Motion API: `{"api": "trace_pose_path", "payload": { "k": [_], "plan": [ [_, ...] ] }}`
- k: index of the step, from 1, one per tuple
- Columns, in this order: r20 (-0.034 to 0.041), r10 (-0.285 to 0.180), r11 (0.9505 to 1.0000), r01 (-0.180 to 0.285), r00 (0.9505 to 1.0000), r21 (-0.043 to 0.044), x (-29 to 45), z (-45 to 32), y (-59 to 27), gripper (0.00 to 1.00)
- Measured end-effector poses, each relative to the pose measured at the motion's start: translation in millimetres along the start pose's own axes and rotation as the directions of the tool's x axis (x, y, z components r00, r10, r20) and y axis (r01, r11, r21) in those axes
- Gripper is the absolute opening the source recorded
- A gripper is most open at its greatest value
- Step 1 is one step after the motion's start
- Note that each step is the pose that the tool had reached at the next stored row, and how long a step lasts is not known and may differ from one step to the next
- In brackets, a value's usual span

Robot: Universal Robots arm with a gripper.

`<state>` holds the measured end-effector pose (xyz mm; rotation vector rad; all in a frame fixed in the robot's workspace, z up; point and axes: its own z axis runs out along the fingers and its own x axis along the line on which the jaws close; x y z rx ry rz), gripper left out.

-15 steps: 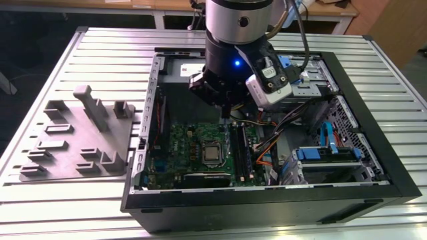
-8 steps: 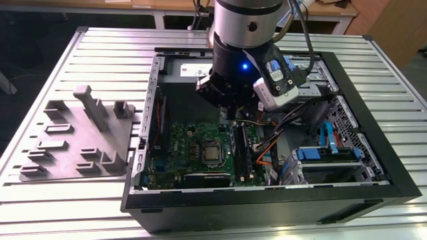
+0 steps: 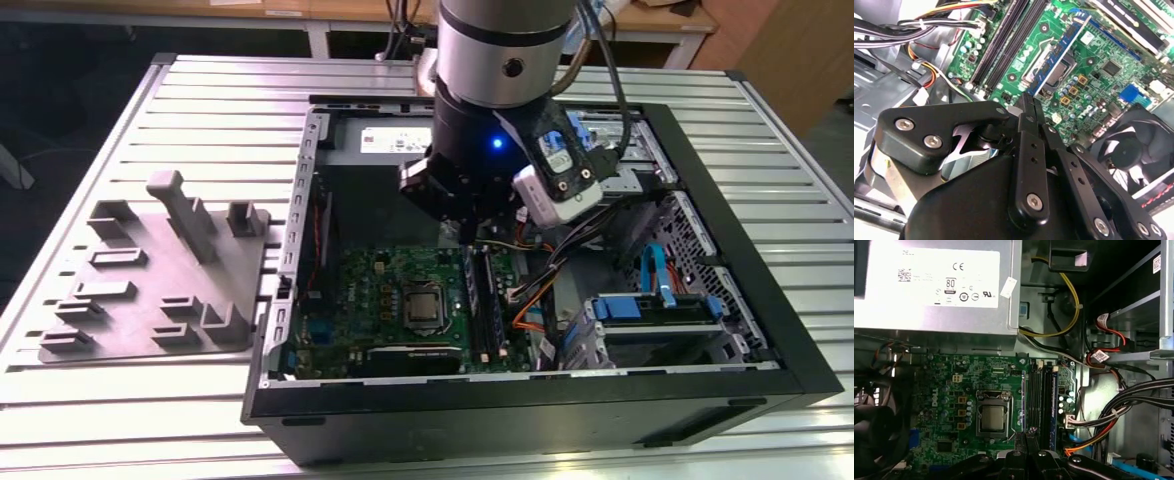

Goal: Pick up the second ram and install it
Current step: 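Insert the second ram into the second slot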

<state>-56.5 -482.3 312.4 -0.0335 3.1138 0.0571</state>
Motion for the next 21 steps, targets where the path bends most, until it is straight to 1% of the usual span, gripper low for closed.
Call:
{"api": "trace_pose_path", "payload": {
  "k": [3,9,12,15,21],
  "plan": [
    [0.0,0.0,1.0,0.0,1.0,-0.0001,-3.6,1.9,-0.2,0.11],
    [0.0,0.0,1.0,0.0,1.0,-0.0001,-6.8,6.4,-0.4,0.11],
    [0.0,0.0,1.0,0.0,1.0,-0.0001,-10.4,9.3,-0.6,0.11],
    [0.0,0.0,1.0,0.0,1.0,0.0,-14.5,12.6,-0.8,0.11],
    [0.0,0.0,1.0,0.0,1.0,-0.0001,-19.1,21.5,-1.2,0.11]
  ]
}}
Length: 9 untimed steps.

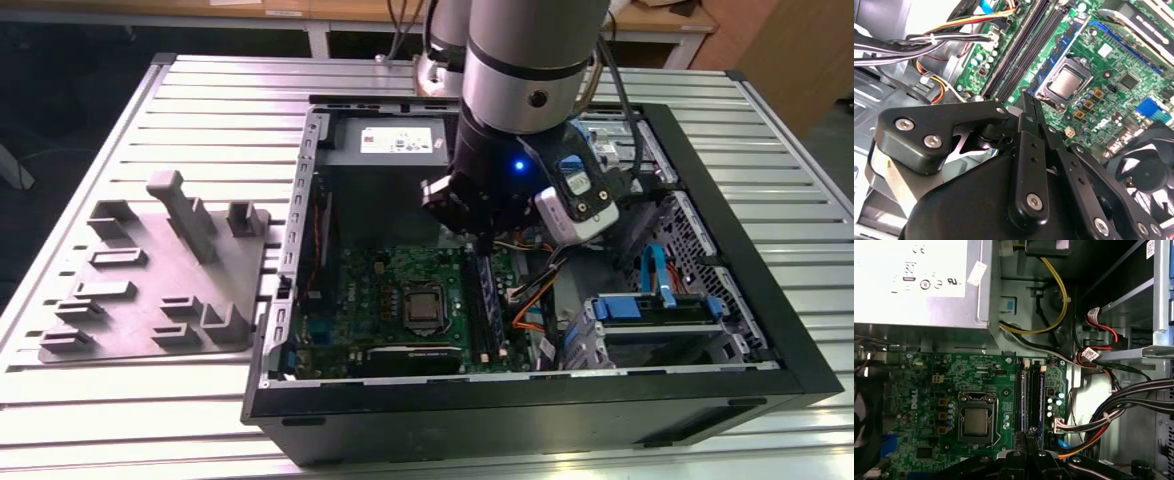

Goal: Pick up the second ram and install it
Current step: 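Insert the second ram into the second slot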

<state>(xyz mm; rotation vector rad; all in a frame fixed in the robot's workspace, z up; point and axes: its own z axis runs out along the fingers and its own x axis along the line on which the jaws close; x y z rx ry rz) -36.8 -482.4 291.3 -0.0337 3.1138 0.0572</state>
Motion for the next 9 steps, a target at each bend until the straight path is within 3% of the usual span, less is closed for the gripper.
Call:
{"api": "trace_pose_path", "payload": {
  "k": [9],
  "plan": [
    [0.0001,0.0,1.0,0.0,1.0,0.0,-3.2,15.4,-0.6,0.11]
  ]
}}
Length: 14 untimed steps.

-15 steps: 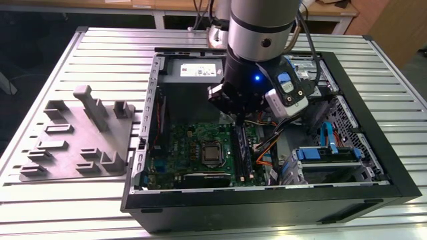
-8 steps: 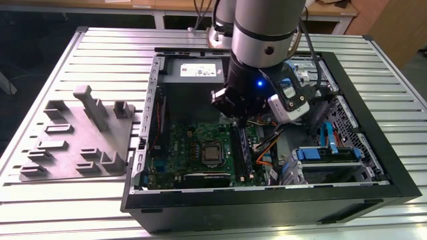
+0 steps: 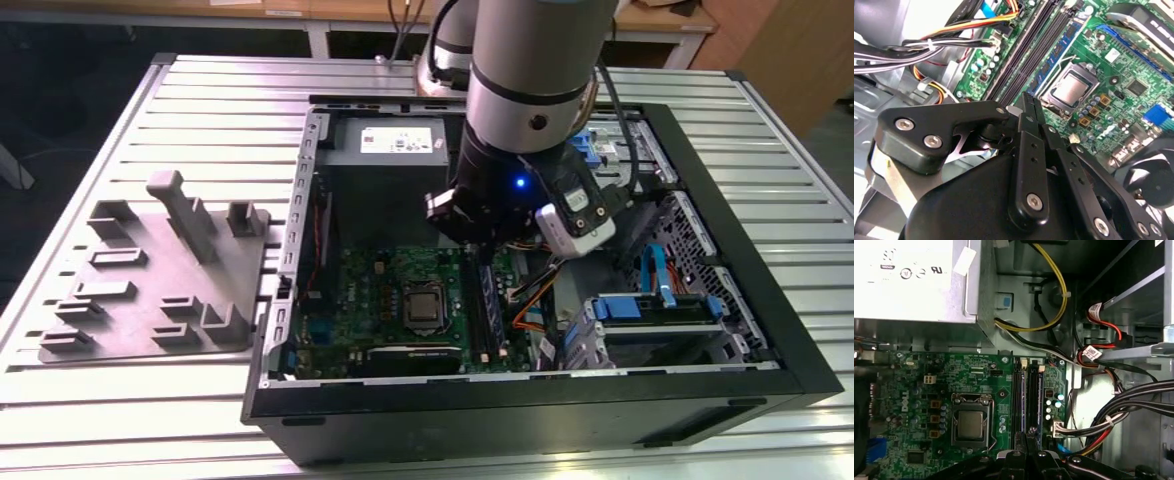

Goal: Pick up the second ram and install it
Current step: 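Insert the second ram into the second slot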

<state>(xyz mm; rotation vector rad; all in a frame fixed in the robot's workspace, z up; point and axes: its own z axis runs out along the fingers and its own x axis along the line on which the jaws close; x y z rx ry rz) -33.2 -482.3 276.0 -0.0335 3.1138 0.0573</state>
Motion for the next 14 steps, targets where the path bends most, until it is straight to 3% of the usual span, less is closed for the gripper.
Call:
{"api": "trace_pose_path", "payload": {
  "k": [14],
  "plan": [
    [0.0,0.0,1.0,0.0,1.0,0.0,0.4,22.4,-0.8,0.11]
  ]
}}
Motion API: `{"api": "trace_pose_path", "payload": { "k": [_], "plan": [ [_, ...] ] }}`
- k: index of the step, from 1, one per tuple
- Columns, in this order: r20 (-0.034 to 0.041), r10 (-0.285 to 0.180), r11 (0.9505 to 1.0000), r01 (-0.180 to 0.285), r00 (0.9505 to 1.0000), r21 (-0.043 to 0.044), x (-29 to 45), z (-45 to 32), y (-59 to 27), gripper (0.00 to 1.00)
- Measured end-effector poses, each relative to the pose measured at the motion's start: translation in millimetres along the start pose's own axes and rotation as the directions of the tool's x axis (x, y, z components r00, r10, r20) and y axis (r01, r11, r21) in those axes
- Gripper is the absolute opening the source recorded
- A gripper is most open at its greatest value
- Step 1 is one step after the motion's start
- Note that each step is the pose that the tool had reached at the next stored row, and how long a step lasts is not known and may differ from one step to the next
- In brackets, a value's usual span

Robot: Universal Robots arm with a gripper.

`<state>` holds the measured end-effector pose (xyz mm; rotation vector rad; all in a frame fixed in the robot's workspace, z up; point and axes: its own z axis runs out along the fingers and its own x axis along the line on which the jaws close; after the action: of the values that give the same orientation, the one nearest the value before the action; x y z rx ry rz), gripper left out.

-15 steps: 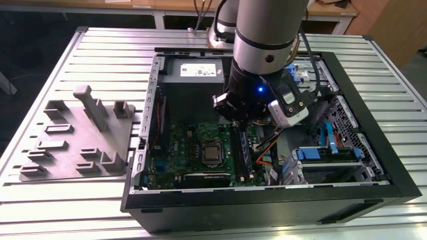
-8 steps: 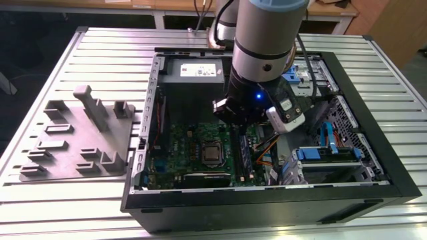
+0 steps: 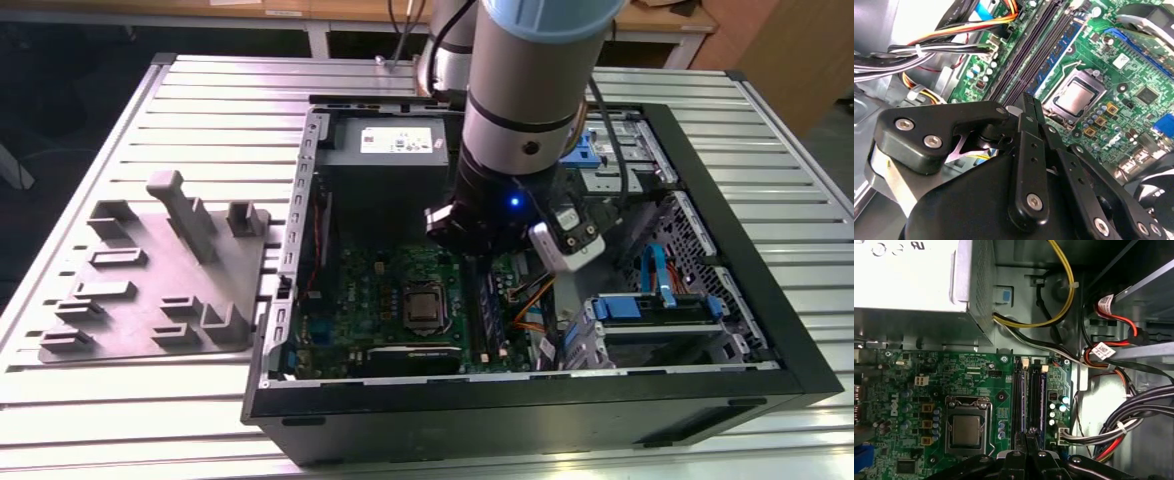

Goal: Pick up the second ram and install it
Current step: 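Insert the second ram into the second slot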

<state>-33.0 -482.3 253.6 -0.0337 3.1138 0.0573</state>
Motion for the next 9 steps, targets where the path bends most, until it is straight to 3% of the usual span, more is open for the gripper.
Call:
{"api": "trace_pose_path", "payload": {
  "k": [4,9],
  "plan": [
    [0.0,0.0,1.0,0.0,1.0,0.0,0.1,4.9,-0.2,0.11],
    [-0.0001,0.0,1.0,0.0,1.0,0.0002,0.2,5.6,-0.2,0.11]
  ]
}}
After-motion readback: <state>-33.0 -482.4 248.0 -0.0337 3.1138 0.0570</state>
